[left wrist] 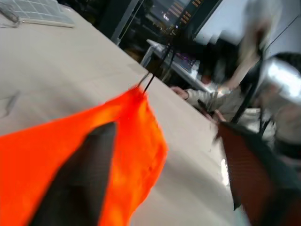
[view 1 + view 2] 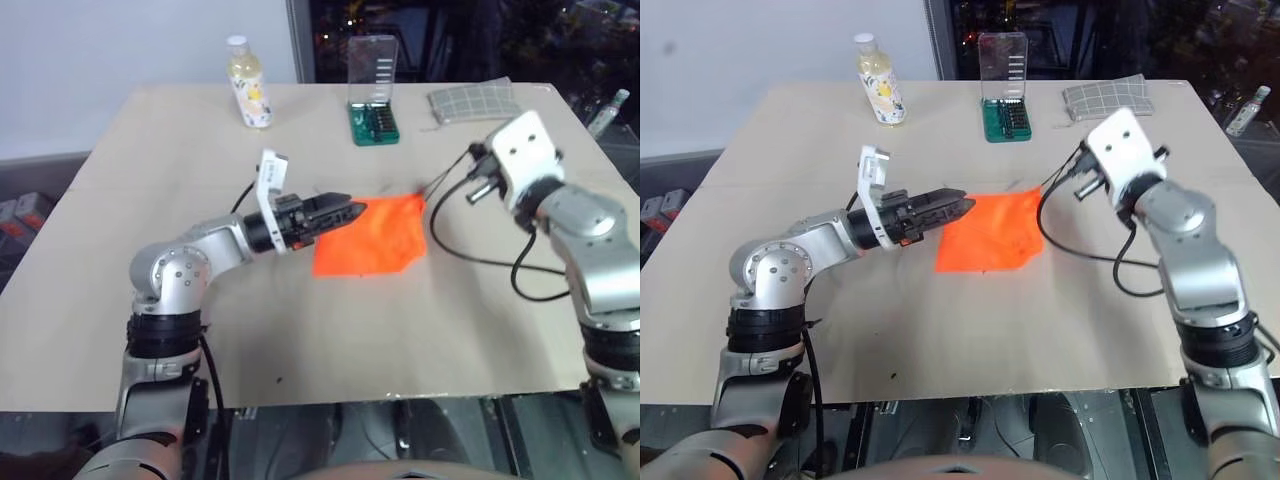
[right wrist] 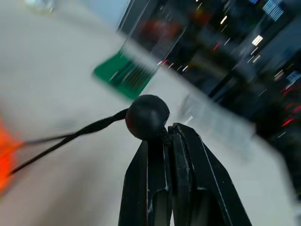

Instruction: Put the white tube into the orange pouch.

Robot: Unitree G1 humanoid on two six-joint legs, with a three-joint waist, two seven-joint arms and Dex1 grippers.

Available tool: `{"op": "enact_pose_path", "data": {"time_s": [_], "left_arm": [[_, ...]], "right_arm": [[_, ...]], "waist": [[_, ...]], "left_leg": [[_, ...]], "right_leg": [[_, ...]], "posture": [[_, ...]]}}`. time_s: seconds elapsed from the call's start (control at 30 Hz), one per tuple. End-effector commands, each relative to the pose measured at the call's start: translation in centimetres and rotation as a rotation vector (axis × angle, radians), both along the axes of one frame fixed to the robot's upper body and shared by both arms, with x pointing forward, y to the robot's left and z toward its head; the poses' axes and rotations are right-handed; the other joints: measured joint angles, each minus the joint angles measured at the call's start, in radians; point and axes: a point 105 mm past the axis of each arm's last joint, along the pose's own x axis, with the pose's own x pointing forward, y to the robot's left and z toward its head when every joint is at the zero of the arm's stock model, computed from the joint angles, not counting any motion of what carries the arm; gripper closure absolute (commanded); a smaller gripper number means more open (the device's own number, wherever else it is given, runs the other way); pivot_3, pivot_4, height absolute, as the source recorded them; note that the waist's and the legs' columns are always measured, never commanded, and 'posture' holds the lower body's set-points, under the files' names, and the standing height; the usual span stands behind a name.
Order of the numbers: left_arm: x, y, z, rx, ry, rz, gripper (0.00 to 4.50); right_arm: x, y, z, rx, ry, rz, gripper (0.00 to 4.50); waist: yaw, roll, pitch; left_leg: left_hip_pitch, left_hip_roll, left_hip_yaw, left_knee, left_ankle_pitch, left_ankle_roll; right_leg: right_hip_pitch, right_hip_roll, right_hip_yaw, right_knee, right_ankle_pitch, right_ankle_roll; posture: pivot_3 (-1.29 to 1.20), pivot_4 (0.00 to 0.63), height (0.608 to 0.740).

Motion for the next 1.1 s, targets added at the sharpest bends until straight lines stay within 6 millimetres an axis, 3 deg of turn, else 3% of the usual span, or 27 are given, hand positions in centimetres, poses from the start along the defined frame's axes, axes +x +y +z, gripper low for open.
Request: {"op": "enact_pose_path", "data": {"time_s": [0.03, 0.2, 0.4, 0.57, 0.87, 1.07, 1.1], "left_arm": [[0.9, -1.2, 3.4, 0.056, -0.179, 0.015, 0.51], [2.9, -5.0, 5.3, 0.130, -0.406, 0.029, 0.51], [3.7, -8.7, 5.8, 0.155, -0.506, -0.067, 0.51], [4.0, -10.2, 6.8, 0.097, -0.529, -0.097, 0.51], [2.4, -11.5, 9.0, -0.028, -0.431, -0.223, 0.51], [1.8, -11.3, 8.6, -0.003, -0.399, -0.252, 3.04], [1.8, -11.3, 8.6, 0.000, -0.393, -0.249, 3.04]], "right_arm": [[-1.8, 1.4, 4.8, -0.096, -0.177, 0.055, 4.50], [-2.5, 2.4, 4.9, -0.212, -0.190, 0.121, 4.50], [-2.9, 2.8, 3.8, -0.342, -0.205, 0.163, 4.50], [-3.4, 3.0, 2.9, -0.420, -0.216, 0.193, 4.50], [-3.7, 3.4, 1.6, -0.568, -0.232, 0.202, 4.50], [-3.4, 2.8, 1.1, -0.597, -0.228, 0.177, 4.50], [-3.3, 2.7, 1.0, -0.601, -0.227, 0.173, 4.50]], "waist": [[0.007, -0.001, 0.001], [0.023, -0.001, 0.002], [0.023, -0.002, 0.002], [0.016, -0.002, 0.002], [0.004, -0.002, 0.003], [0.000, -0.002, 0.003], [0.000, -0.002, 0.003]], "left_leg": [[-0.001, 0.000, -0.001, 0.000, 0.000, 0.000], [-0.001, -0.001, 0.000, 0.000, 0.001, -0.001], [-0.003, -0.001, 0.001, 0.001, 0.000, -0.001], [-0.003, -0.001, 0.002, 0.001, 0.000, 0.000], [-0.004, -0.001, 0.001, 0.002, 0.000, 0.000], [-0.003, -0.001, 0.001, 0.003, 0.000, 0.000], [-0.003, -0.001, 0.001, 0.004, 0.000, 0.000]], "right_leg": [[0.000, 0.000, -0.002, 0.000, 0.000, 0.000], [0.002, 0.000, -0.002, -0.003, 0.000, 0.000], [0.000, -0.001, -0.001, -0.005, 0.000, 0.000], [0.000, 0.000, 0.000, -0.005, 0.000, 0.001], [0.000, 0.000, -0.001, -0.004, 0.000, 0.001], [0.000, 0.000, -0.001, -0.002, 0.000, 0.001], [0.000, 0.000, -0.001, -0.002, 0.000, 0.001]], "posture": [[0.00, 0.150, 0.740], [0.00, 0.150, 0.740], [0.00, 0.150, 0.740], [0.00, 0.150, 0.740], [0.00, 0.150, 0.740], [0.00, 0.150, 0.740], [0.00, 0.150, 0.740]]}}
